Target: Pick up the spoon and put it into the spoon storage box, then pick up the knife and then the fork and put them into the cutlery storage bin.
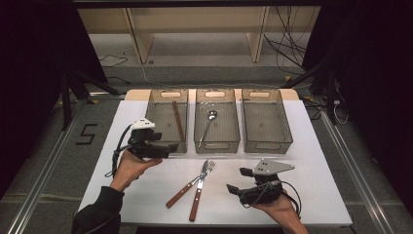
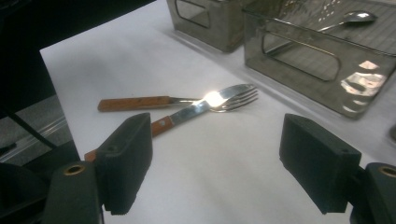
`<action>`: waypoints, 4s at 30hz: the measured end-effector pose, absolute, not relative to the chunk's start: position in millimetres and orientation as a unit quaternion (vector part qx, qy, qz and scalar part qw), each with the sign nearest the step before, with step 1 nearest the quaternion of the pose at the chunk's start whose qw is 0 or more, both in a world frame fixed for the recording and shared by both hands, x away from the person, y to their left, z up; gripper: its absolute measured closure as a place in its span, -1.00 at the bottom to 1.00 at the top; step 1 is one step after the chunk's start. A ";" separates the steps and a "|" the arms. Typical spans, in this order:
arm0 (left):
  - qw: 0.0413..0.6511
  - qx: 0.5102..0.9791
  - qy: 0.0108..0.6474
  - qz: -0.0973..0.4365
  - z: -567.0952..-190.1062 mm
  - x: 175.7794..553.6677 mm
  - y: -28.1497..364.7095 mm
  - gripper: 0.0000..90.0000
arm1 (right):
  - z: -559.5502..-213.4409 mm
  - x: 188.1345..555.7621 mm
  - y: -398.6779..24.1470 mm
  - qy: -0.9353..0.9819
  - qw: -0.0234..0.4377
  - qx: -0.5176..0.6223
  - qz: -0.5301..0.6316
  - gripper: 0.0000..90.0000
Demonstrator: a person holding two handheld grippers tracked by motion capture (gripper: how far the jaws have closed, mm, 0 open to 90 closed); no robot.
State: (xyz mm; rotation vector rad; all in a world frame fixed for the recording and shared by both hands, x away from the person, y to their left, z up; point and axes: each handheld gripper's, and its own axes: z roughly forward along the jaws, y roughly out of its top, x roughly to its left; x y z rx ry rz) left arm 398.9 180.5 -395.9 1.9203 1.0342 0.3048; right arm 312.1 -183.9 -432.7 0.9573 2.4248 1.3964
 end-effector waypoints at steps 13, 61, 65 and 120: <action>0.481 0.764 0.405 0.146 -414.5 367.2 201.4 -0.64 | -439.6 311.0 -151.0 0.834 0.069 0.298 0.460 -0.31; 0.514 0.750 0.379 0.175 -444.2 332.4 209.6 -0.65 | -466.9 308.7 -76.3 0.868 0.024 0.249 0.429 0.93; 0.512 0.752 0.376 0.177 -444.4 332.1 208.1 -0.65 | -472.0 307.7 -65.2 0.878 0.017 0.241 0.412 1.00; 0.506 0.756 0.374 0.180 -445.2 331.0 209.5 -0.65 | -460.0 322.6 -132.2 0.913 0.060 0.295 0.275 0.80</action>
